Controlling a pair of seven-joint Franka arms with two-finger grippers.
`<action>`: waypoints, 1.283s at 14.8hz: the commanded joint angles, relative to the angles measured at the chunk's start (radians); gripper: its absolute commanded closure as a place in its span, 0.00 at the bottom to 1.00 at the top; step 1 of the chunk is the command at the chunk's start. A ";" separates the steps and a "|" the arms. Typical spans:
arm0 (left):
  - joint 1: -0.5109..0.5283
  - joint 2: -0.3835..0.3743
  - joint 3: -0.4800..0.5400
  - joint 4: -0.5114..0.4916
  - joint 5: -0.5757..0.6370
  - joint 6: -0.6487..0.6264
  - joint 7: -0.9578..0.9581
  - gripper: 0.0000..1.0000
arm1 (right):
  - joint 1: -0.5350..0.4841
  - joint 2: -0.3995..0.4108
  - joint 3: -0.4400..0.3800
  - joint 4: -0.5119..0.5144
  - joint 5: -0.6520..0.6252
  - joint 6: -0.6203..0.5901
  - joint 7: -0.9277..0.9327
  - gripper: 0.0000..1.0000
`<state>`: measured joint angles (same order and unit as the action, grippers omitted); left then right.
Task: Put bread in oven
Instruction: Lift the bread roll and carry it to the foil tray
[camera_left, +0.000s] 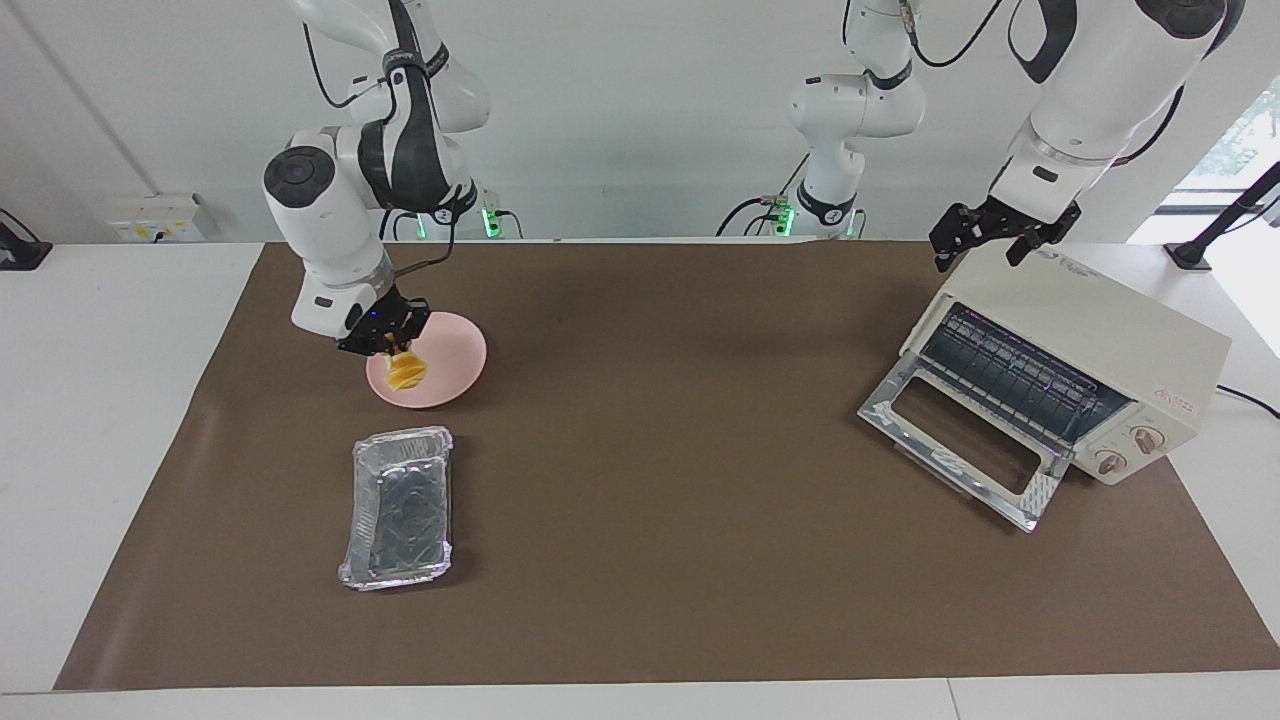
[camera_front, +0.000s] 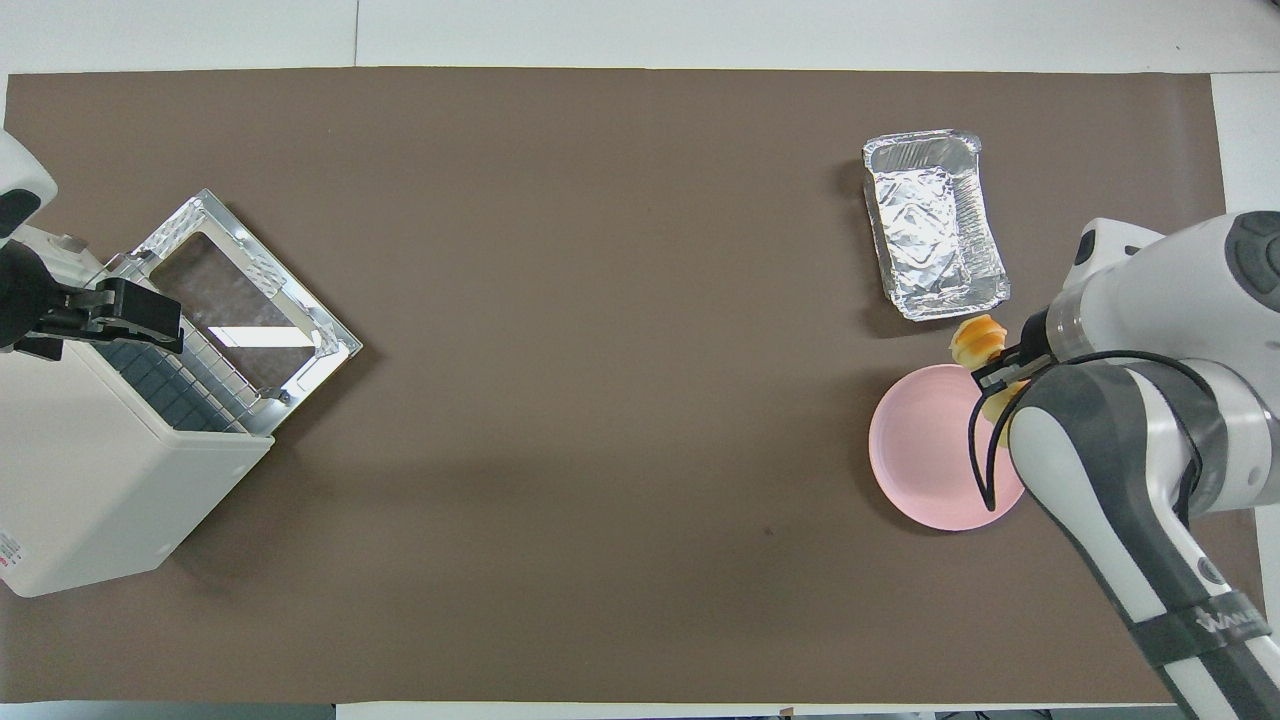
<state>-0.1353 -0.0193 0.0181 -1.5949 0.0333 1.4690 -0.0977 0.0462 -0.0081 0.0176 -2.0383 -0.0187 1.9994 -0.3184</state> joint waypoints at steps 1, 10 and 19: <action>0.014 -0.031 -0.006 -0.037 -0.015 0.022 0.003 0.00 | 0.003 0.109 0.005 0.162 0.019 -0.016 0.113 1.00; 0.014 -0.031 -0.006 -0.036 -0.015 0.022 0.004 0.00 | -0.009 0.517 0.002 0.672 0.054 -0.117 0.145 1.00; 0.014 -0.031 -0.006 -0.036 -0.016 0.022 0.004 0.00 | 0.001 0.662 -0.004 0.754 0.043 -0.041 0.191 1.00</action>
<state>-0.1353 -0.0193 0.0181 -1.5950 0.0333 1.4690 -0.0977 0.0482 0.6378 0.0103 -1.3065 0.0188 1.9394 -0.1467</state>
